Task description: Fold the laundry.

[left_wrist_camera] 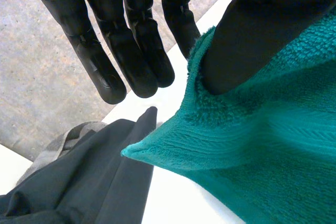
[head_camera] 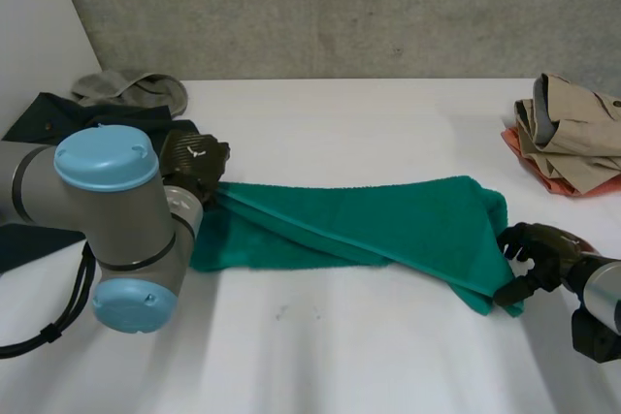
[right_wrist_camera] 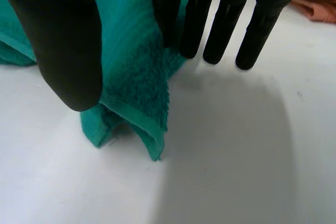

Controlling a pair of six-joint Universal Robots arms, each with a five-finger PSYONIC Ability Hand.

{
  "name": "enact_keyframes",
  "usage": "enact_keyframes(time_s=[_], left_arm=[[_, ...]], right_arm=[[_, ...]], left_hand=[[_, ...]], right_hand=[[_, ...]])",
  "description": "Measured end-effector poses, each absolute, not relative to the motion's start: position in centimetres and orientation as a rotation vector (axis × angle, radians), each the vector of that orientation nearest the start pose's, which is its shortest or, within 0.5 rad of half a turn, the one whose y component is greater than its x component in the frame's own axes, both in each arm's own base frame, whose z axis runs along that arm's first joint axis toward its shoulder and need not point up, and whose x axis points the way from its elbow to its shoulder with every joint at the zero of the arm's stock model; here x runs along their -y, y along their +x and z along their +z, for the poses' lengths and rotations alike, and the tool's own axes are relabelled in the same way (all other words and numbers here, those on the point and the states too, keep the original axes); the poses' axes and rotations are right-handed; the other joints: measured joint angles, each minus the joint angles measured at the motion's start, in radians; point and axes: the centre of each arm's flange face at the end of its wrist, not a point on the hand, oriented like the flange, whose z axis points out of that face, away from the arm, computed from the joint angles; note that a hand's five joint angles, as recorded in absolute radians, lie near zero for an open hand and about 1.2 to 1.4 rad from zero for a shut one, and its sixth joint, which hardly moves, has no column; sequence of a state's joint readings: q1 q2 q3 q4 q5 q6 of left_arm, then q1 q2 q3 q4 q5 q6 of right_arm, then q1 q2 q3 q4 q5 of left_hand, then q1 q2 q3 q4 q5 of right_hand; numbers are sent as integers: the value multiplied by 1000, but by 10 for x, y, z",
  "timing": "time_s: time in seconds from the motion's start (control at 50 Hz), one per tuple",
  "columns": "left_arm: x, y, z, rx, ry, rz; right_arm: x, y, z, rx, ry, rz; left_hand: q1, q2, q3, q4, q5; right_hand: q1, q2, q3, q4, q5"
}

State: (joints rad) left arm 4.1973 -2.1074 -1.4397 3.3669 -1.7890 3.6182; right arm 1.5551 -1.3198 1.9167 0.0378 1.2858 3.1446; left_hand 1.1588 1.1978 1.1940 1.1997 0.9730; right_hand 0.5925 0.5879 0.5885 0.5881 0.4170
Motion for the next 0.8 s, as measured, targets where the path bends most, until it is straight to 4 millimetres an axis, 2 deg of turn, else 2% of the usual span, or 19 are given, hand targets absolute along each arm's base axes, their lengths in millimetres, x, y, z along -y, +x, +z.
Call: enact_keyframes(time_s=[0.1, 0.16, 0.2, 0.26, 0.32, 0.34, 0.36, 0.42, 0.5, 0.54, 0.64, 0.68, 0.72, 0.8], left_arm=[[286, -287, 183, -2113, 894, -1925], [282, -283, 193, -2099, 880, -1947], [278, -281, 202, -2087, 872, -1966], [269, -277, 224, -2050, 849, -2022], [256, -271, 255, -1985, 817, -2107], [250, -268, 269, -1955, 802, -2144], [246, -266, 278, -1934, 792, -2169], [226, -255, 315, -1852, 762, -2248], [201, -243, 345, -1789, 793, -2270], [192, -239, 351, -1779, 851, -2244], [184, -240, 345, -1790, 1001, -2154], [188, -244, 334, -1810, 1068, -2097], [196, -249, 322, -1830, 1112, -2051], [228, -266, 288, -1863, 1178, -1957]], right_arm=[[268, 153, 136, -2591, -157, -1292], [275, 152, 138, -2584, -165, -1329], [280, 152, 146, -2567, -180, -1380], [287, 151, 172, -2513, -231, -1519], [290, 151, 221, -2430, -370, -1745], [289, 151, 228, -2420, -393, -1775], [286, 150, 255, -2379, -496, -1895], [273, 150, 304, -2321, -735, -2099], [256, 150, 342, -2311, -1019, -2223], [250, 151, 352, -2327, -1156, -2231], [249, 156, 352, -2366, -1359, -2158], [252, 164, 343, -2378, -1428, -2097], [256, 174, 333, -2388, -1483, -2039], [270, 198, 301, -2429, -1569, -1933]], left_hand=[[0, 0, 0, 0, 0], [0, 0, 0, 0, 0], [0, 0, 0, 0, 0], [0, 0, 0, 0, 0], [0, 0, 0, 0, 0], [0, 0, 0, 0, 0], [0, 0, 0, 0, 0], [0, 0, 0, 0, 0], [0, 1, 0, 0, 0], [0, 1, 0, 0, 0], [0, 1, 2, 0, 0], [0, 2, 3, 0, 0], [0, 2, 3, 0, 0], [0, 2, 3, 0, 0]], right_hand=[[517, 542, 523, 525, 520], [528, 591, 598, 603, 562], [528, 591, 601, 607, 562], [528, 591, 603, 608, 562], [528, 591, 603, 610, 562], [528, 591, 603, 610, 562], [528, 591, 603, 611, 562], [528, 591, 603, 611, 562], [528, 591, 603, 611, 562], [528, 591, 603, 612, 562], [528, 591, 603, 612, 567], [528, 591, 603, 612, 575], [528, 591, 603, 612, 577], [528, 591, 603, 612, 577]])
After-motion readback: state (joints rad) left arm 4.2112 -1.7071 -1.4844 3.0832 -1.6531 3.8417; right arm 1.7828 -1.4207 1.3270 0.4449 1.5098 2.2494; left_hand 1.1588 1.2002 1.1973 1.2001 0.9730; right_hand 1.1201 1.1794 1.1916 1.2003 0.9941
